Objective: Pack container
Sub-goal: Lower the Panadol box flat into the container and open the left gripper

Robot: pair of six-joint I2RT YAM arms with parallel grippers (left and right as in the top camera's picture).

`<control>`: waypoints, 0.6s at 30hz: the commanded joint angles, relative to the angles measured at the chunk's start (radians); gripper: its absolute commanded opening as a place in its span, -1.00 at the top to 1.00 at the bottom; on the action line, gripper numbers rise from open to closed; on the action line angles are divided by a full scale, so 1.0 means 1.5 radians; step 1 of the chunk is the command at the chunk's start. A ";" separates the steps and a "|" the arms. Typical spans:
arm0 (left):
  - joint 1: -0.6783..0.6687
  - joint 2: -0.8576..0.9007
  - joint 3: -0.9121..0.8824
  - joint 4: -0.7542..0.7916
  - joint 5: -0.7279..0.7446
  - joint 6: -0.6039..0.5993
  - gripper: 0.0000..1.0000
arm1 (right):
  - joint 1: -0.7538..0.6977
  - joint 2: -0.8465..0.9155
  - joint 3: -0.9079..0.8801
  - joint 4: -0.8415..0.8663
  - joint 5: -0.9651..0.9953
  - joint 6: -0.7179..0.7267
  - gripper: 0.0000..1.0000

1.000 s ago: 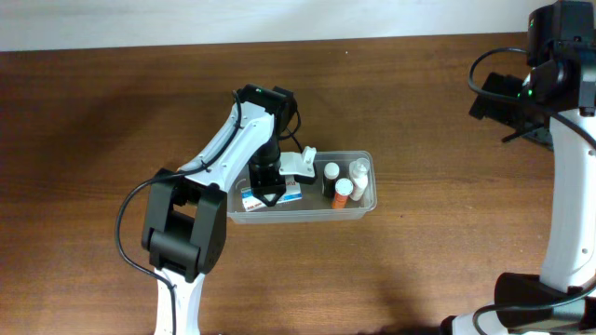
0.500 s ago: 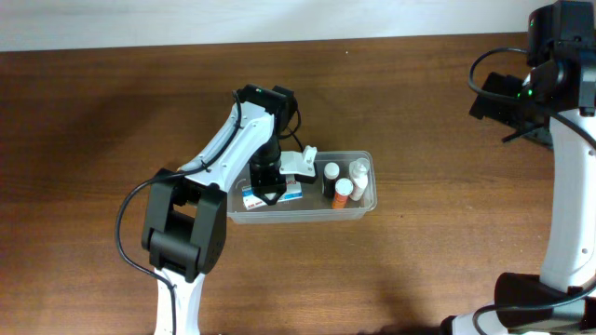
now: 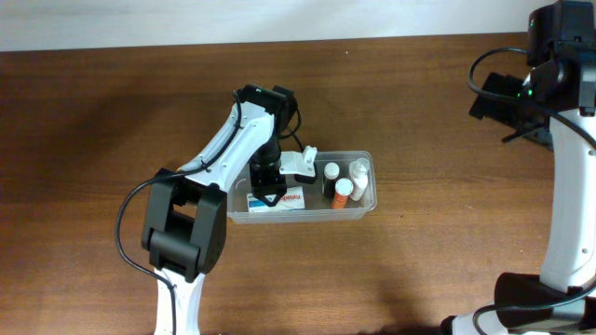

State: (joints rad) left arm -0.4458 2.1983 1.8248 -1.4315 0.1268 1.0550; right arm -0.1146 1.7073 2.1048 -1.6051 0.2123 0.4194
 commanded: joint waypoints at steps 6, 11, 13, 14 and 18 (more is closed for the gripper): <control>0.001 -0.001 0.114 -0.089 0.010 -0.027 0.00 | -0.003 -0.003 0.007 0.000 0.001 0.005 -0.97; 0.001 -0.001 0.291 -0.166 0.001 -0.105 -0.99 | -0.003 -0.003 0.007 0.000 0.001 0.005 -0.97; 0.004 -0.004 0.355 -0.171 -0.032 -0.189 -0.99 | -0.003 -0.003 0.007 0.000 0.001 0.005 -0.97; 0.009 -0.006 0.389 -0.171 -0.057 -0.247 -0.99 | -0.003 -0.003 0.007 0.000 0.001 0.005 -0.96; 0.061 -0.028 0.469 -0.171 -0.077 -0.440 -0.99 | -0.003 -0.003 0.007 0.000 0.001 0.005 -0.97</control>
State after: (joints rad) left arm -0.4248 2.1963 2.4577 -1.6829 0.0624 0.6865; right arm -0.1146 1.7073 2.1048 -1.6054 0.2123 0.4198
